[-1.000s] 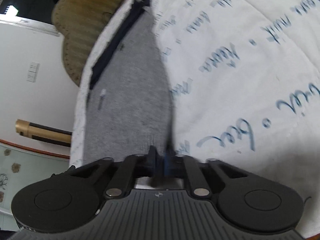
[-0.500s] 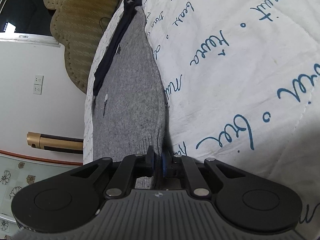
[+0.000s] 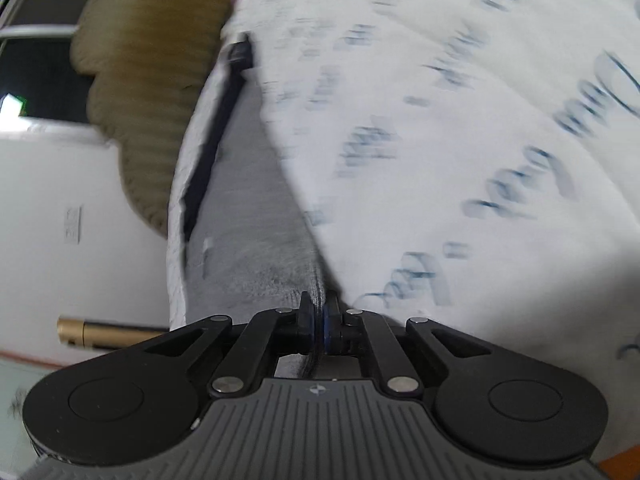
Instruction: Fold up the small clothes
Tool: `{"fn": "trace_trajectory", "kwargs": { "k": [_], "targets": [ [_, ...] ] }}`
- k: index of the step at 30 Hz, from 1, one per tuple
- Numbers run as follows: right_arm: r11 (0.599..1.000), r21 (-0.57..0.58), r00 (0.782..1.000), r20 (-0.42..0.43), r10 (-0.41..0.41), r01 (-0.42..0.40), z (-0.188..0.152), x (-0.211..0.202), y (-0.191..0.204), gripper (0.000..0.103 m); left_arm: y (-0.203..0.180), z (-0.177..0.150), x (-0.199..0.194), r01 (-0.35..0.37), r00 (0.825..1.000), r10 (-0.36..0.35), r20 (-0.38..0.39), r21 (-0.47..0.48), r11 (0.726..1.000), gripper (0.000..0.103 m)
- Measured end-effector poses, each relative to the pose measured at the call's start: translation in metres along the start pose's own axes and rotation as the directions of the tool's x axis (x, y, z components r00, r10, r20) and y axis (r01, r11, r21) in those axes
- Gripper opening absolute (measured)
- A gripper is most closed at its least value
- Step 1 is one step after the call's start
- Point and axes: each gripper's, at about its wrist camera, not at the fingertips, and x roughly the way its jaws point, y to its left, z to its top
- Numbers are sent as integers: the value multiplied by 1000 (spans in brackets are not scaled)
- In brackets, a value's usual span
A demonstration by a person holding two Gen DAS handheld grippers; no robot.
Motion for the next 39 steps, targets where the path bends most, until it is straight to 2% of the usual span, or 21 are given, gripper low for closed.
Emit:
{"fn": "trace_trajectory", "kwargs": {
  "k": [2,4,5,7,9,10,12,14,15,17,19,21,24,26,31,36,39],
  "targets": [
    [999,-30,999,18,36,-36,-3,-4,10,8,-13,-2,-5,42,999,-43,9,46,998,5],
    [991,-77,993,37,109,-106,0,-16,28,8,-24,-2,-10,90,996,-91,8,87,992,5],
    [988,-104,992,43,119,-114,3,-23,36,8,-26,-1,-10,88,996,-89,4,105,991,5],
    [988,-132,995,45,86,-80,10,-29,39,8,-19,0,-5,41,999,-41,-8,105,994,5],
    [995,-97,999,33,22,-19,15,-24,23,8,-1,-2,6,-6,1000,8,-30,57,998,5],
    [997,-73,1000,13,-2,3,16,-19,13,8,5,-3,5,24,999,-23,-26,32,999,6],
    [999,-45,999,-33,-9,7,8,-4,-3,9,5,-2,3,20,1000,-20,-23,26,999,6],
    [999,-42,1000,-26,7,-8,1,-2,-7,14,-1,-2,3,6,999,-4,-37,60,998,6],
    [999,-44,1000,-22,15,-16,0,-3,-7,23,-4,-2,4,-1,999,4,-43,73,997,6],
    [998,-48,999,-27,30,-32,0,-6,-6,29,-7,-1,7,-6,999,10,-48,81,997,6],
    [997,-80,999,-52,10,-14,0,-6,-2,28,-12,0,9,-17,999,21,-38,91,996,6],
    [994,-106,996,-85,-27,18,-1,-1,2,8,-20,-1,9,-19,999,23,-27,122,992,5],
    [988,-149,995,-90,-53,39,-1,0,12,9,-37,1,3,7,1000,-2,-25,176,984,5],
    [987,-161,997,-73,-23,11,1,-2,20,9,-47,9,-4,28,1000,-26,-14,192,981,5],
    [973,-197,993,-39,114,-120,18,-9,48,9,-66,40,-16,82,996,-90,28,207,975,5],
    [952,-226,976,11,215,-208,57,3,77,9,-91,81,-7,141,984,-161,73,219,965,5],
    [938,-246,965,41,261,-243,85,19,95,9,-113,111,7,160,975,-194,109,263,952,5]
  ]
}}
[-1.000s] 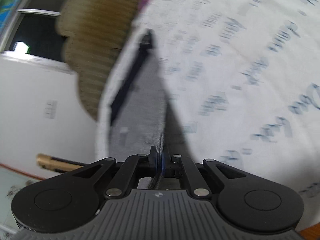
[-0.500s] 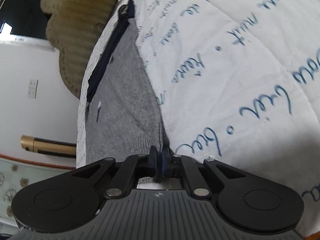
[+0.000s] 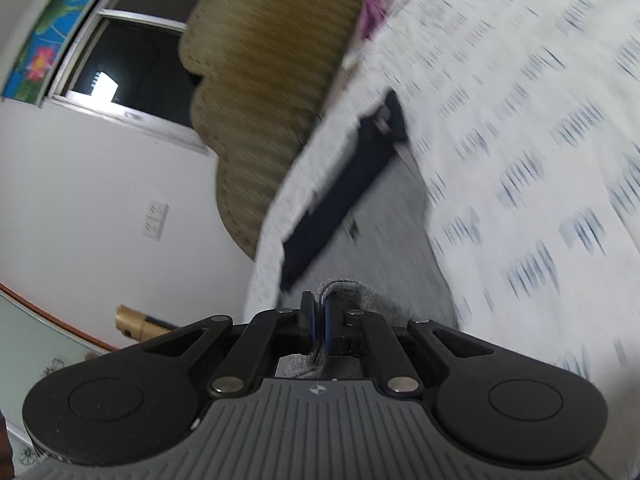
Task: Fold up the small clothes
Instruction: 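Lift the hem with both grippers and fold it toward the collar, then open both grippers and release the folded hem onto the sweater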
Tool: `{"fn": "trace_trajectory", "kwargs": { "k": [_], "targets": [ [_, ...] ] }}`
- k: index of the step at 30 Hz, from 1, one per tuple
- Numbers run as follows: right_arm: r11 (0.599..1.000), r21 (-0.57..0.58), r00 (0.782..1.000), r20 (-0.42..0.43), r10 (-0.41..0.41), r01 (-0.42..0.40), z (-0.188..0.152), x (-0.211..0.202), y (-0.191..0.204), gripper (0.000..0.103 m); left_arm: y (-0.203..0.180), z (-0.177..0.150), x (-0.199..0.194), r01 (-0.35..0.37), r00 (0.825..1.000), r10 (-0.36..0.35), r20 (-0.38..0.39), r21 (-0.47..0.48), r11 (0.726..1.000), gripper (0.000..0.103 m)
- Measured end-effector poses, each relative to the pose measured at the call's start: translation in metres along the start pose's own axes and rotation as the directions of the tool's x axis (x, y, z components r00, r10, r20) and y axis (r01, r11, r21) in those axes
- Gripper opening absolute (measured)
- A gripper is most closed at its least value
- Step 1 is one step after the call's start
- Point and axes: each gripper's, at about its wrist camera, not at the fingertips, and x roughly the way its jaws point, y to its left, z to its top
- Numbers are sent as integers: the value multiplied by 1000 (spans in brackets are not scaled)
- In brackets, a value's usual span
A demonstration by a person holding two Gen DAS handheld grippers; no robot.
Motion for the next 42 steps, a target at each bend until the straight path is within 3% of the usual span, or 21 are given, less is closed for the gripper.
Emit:
{"fn": "trace_trajectory", "kwargs": {
  "k": [5,11,15,20,22,25,26,27,28,29,30,31,33,36,39,42],
  "targets": [
    [999,17,999,34,37,-37,53,55,-4,9,-8,67,45,33,998,-34,53,17,999,5],
    [998,38,996,77,53,-56,125,127,-4,9,-9,143,106,-14,995,11,94,36,999,5],
    [998,51,994,105,25,-31,172,167,-11,9,3,185,145,-72,991,68,119,34,997,5],
    [990,116,989,113,-92,78,218,222,-46,9,46,216,203,-187,975,191,109,-49,981,5],
    [981,161,988,96,-122,105,225,242,-68,12,59,217,222,-213,973,217,82,-51,976,5],
    [970,206,985,86,-150,130,224,259,-88,26,65,217,233,-228,970,232,79,-57,972,11],
    [971,201,986,80,-146,128,223,262,-91,38,63,216,231,-220,970,222,103,-35,975,14],
    [974,191,987,84,-136,118,221,262,-92,49,58,216,227,-223,967,222,128,-5,975,27],
    [978,177,987,92,-129,111,220,260,-91,51,53,215,222,-237,960,231,159,19,971,46],
    [981,159,987,101,-127,110,220,256,-89,53,47,215,214,-253,949,240,202,40,967,59],
    [983,142,984,111,-136,120,220,251,-85,51,41,213,205,-275,934,250,255,65,959,81],
    [985,125,983,120,-136,120,221,245,-81,52,35,209,195,-301,914,260,312,92,949,90],
    [988,83,982,131,-137,127,221,231,-70,52,25,197,180,-365,885,295,361,142,920,90],
    [979,-16,973,113,-199,202,208,210,-54,52,25,170,170,-484,853,425,303,153,862,90],
    [960,-92,963,73,-260,266,175,188,-47,52,34,126,148,-464,868,431,248,93,881,90],
    [962,-84,966,44,-256,259,128,155,-48,53,39,77,112,-405,876,394,279,-20,914,90]
  ]
}}
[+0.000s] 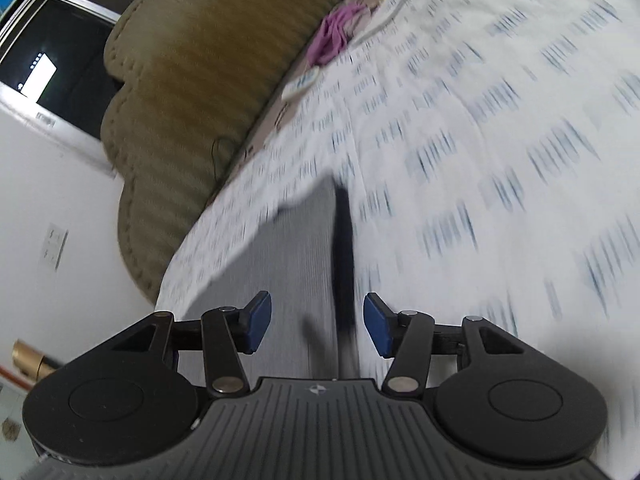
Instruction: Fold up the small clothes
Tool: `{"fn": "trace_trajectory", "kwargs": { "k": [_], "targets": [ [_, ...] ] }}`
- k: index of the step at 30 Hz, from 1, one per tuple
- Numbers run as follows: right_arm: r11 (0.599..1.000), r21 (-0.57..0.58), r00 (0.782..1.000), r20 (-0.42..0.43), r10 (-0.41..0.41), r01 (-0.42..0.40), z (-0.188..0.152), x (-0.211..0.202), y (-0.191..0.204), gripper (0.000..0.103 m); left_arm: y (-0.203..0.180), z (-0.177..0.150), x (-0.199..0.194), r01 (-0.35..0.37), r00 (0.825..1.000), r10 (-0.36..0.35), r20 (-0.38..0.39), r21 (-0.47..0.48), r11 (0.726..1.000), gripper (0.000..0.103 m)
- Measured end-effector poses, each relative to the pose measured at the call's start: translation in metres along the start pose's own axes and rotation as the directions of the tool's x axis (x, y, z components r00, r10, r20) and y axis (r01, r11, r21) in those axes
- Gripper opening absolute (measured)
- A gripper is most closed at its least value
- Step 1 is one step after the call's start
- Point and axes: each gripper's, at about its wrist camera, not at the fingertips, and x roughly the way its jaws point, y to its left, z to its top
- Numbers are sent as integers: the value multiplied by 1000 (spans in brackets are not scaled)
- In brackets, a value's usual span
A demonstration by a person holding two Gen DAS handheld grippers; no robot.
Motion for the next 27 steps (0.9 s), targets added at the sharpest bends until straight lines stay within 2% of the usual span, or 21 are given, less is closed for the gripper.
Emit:
{"fn": "trace_trajectory", "kwargs": {
  "k": [2,5,8,9,10,13,19,22,23,24,25,26,27],
  "targets": [
    [999,37,1000,-5,17,-17,-33,-22,-6,53,13,-24,-23,27,1000,-26,14,-100,995,90],
    [990,134,999,-18,51,-48,-76,-43,-19,55,22,-49,-39,75,997,-78,-7,-191,979,90],
    [987,146,997,-9,72,-70,-96,-48,-19,56,23,-58,-26,148,984,-168,-68,-233,961,90],
    [986,149,998,-7,69,-68,-97,-46,-17,54,25,-59,-18,172,977,-198,-79,-255,952,90],
    [985,158,997,-4,76,-74,-96,-43,-13,56,26,-59,-8,172,974,-205,-91,-287,942,90],
    [976,193,994,8,105,-105,-88,-25,-7,56,21,-55,7,166,979,-194,-60,-310,936,90],
    [977,192,996,33,82,-87,-84,10,7,59,5,-55,19,127,990,-139,-31,-245,961,90],
    [984,168,998,36,52,-57,-84,20,17,50,0,-55,18,103,994,-110,-20,-231,967,90],
    [985,163,998,35,44,-49,-84,23,18,45,-1,-56,18,97,994,-104,-17,-230,968,89],
    [986,160,999,36,37,-42,-84,25,19,37,-2,-56,17,89,995,-95,-14,-230,969,81],
    [986,162,999,36,28,-33,-85,27,19,32,-2,-56,17,77,996,-82,-14,-227,971,60],
    [986,164,999,33,20,-25,-86,28,19,17,-1,-55,18,59,998,-66,-24,-223,973,46],
    [986,166,1000,27,12,-16,-86,30,19,14,1,-55,21,39,998,-50,-45,-224,974,21]
  ]
}}
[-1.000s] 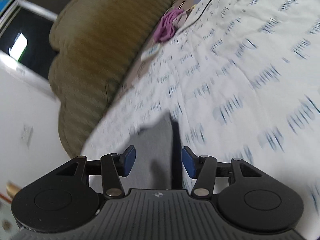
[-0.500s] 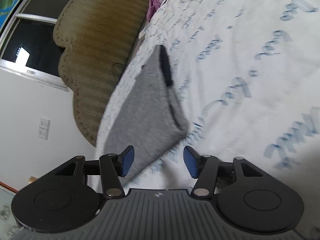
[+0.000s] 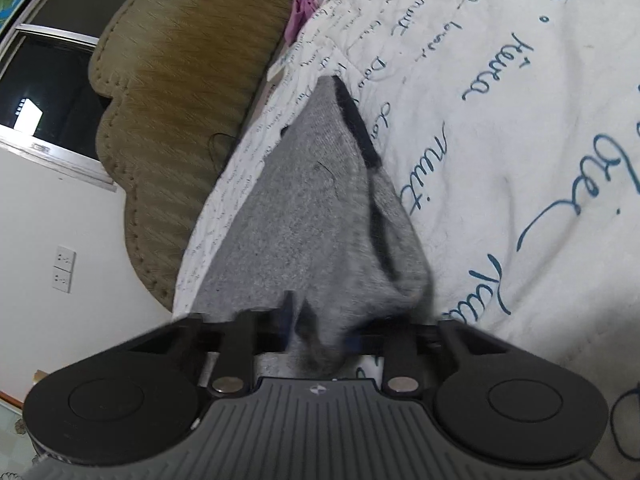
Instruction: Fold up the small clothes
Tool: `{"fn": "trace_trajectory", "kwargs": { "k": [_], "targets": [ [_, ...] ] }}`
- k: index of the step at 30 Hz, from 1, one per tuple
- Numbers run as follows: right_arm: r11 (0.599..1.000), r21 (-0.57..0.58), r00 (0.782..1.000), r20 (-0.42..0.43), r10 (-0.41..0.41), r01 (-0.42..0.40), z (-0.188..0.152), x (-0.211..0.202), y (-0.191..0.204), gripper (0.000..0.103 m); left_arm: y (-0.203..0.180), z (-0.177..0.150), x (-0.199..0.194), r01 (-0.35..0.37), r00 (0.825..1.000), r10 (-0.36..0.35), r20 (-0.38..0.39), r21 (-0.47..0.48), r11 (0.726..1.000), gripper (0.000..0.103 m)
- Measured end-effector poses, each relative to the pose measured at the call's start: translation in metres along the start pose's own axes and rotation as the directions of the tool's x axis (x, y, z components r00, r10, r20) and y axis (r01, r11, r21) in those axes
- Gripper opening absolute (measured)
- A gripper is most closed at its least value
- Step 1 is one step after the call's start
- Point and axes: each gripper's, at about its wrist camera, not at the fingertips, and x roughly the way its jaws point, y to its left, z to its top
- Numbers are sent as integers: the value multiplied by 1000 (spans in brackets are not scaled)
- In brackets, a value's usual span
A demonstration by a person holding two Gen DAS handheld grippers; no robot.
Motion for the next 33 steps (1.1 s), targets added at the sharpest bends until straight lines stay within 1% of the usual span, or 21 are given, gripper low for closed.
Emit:
{"fn": "trace_trajectory", "kwargs": {
  "k": [1,3,4,8,13,16,18,20,22,24,25,26,28,29,30,32,33],
  "targets": [
    [1000,2,1000,-1,-7,7,-1,1,-1,14,3,1,4,-20,1000,20,-24,-7,1000,13],
    [1000,4,1000,1,-9,9,-2,2,-1,13,9,1,5,-19,999,19,-30,-16,1000,11],
    [1000,9,1000,-2,-8,8,-1,2,0,13,8,1,5,-21,999,21,-28,-10,1000,8],
    [999,39,1000,-6,18,-18,4,-2,5,12,-7,2,-3,-49,999,49,-1,67,997,5],
    [999,5,998,21,51,-51,12,-16,24,12,-24,10,-26,10,1000,-12,18,101,995,5],
    [997,-13,997,28,77,-77,14,-26,33,12,-29,16,-42,37,999,-40,26,99,994,4],
    [996,-24,995,33,91,-90,15,-33,37,11,-29,19,-53,66,997,-68,31,82,994,4],
    [994,-31,994,35,107,-106,14,-42,39,11,-29,21,-64,88,995,-91,34,86,992,4],
    [993,-35,992,40,116,-114,13,-49,39,11,-25,20,-67,96,995,-98,24,91,991,4],
    [993,-23,992,36,119,-118,13,-51,33,11,-16,17,-62,98,995,-98,-2,83,992,4],
    [994,-14,993,30,113,-113,12,-50,28,12,-11,15,-59,92,996,-91,-13,66,994,4],
    [994,3,994,22,105,-105,11,-48,23,17,-5,13,-57,90,996,-89,-17,46,995,4],
    [994,47,995,15,97,-98,9,-44,12,19,4,9,-50,83,996,-83,-18,25,996,5],
    [995,54,996,17,87,-88,7,-42,9,27,9,8,-47,65,998,-64,-15,13,998,5],
    [996,55,997,18,71,-72,6,-41,6,37,14,8,-44,47,999,-47,-13,-3,999,6],
    [997,53,998,25,51,-52,3,-38,3,44,22,11,-37,5,999,-7,-37,-38,999,9],
    [998,50,999,25,45,-46,2,-37,3,45,25,12,-36,-4,999,1,-48,-55,998,9]
  ]
}}
